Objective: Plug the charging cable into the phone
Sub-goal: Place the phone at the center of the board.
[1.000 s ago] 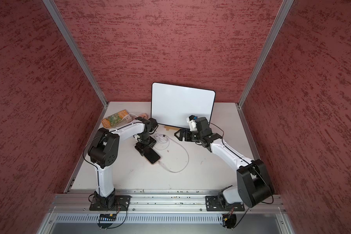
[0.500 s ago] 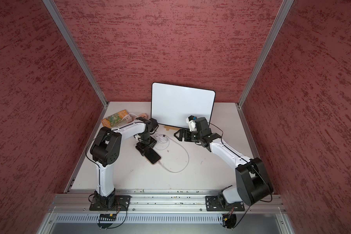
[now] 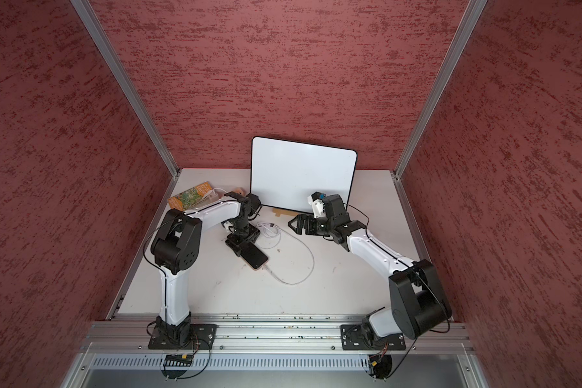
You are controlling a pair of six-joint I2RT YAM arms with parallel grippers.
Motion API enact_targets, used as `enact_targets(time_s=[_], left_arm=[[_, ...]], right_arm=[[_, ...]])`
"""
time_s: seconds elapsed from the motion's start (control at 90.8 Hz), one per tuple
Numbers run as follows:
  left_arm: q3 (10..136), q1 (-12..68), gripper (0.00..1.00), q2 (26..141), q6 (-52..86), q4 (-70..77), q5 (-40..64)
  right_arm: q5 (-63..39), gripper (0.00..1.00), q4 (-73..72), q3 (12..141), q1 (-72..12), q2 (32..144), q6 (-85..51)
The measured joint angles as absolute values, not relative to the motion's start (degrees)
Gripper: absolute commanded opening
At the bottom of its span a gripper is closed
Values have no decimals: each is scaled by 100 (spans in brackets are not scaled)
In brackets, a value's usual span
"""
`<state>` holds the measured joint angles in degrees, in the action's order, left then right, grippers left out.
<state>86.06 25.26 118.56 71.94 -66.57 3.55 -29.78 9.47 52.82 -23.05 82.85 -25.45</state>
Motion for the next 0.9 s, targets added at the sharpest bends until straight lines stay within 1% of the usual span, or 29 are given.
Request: enact_targets(time_s=[0.474,0.584,0.749,0.793,0.815,0.837,0.859,0.881,0.903], left_arm=[[8678,2471,0,11907,7113,-6604,436],[8654,2460,16,11904,7111,-6569,460],[8547,2425,31,11841,7111,-6464,534],[8503,2414,38,11815,7111,-6423,556],[8482,2408,45,11804,7111,-6401,567],[8455,2405,54,11789,7111,-6370,578],[8431,2399,66,11773,7111,-6346,589],[8409,2399,80,11762,7111,-6324,596],[8383,2392,90,11747,7111,-6292,607]], right_arm=[[-2980,99,950,5282,-2305,8285,-2515],[-3000,99,923,5282,-2303,8368,-2517],[-3030,99,926,5282,-2303,8499,-2519],[-3037,99,923,5282,-2303,8499,-2519],[-3041,99,919,5282,-2303,8499,-2519],[-3044,99,917,5282,-2303,8499,-2519],[-3046,99,919,5282,-2303,8499,-2519],[-3048,99,919,5282,-2303,8499,-2519],[-3048,99,919,5282,-2303,8499,-2519]])
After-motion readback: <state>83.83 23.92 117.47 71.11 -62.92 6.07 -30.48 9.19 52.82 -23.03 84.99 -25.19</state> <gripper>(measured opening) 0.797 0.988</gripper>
